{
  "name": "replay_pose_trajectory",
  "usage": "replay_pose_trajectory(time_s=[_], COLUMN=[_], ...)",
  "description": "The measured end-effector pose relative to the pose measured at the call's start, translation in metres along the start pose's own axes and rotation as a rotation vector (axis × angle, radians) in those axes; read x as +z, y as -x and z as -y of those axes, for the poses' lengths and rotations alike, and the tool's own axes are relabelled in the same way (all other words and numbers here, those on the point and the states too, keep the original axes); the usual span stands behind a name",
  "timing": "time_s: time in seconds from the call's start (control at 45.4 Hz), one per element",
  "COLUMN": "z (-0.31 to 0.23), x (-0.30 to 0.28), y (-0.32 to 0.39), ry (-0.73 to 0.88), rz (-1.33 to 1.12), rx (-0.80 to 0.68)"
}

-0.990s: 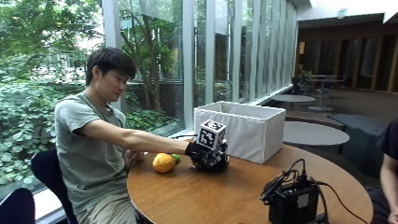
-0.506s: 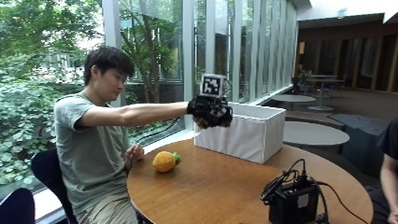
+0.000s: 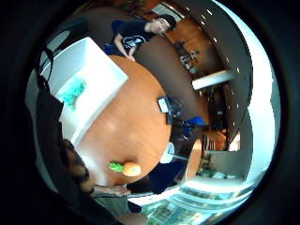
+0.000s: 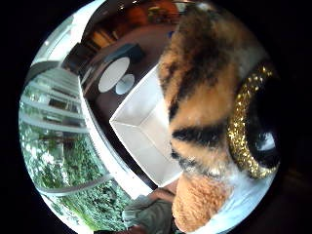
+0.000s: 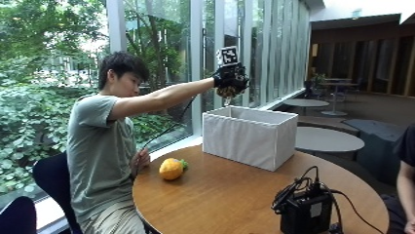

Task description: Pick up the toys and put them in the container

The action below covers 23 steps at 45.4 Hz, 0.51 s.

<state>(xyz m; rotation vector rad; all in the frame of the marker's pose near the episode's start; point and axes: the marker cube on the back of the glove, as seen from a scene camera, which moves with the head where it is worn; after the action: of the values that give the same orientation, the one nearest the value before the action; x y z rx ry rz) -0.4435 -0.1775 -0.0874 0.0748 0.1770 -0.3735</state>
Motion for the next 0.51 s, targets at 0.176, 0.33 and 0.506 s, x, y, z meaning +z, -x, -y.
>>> replay_pose_trajectory(time_s=[0.176,0.33,0.506], z=[0.023,0.022,-0.001], x=[0.019,0.025,-0.005], y=[0.044,0.043,0.005], ry=[0.035,0.139,0.122], rz=[-0.018,-0.152,-0.077], rx=[-0.071,-0.071,-0.085])
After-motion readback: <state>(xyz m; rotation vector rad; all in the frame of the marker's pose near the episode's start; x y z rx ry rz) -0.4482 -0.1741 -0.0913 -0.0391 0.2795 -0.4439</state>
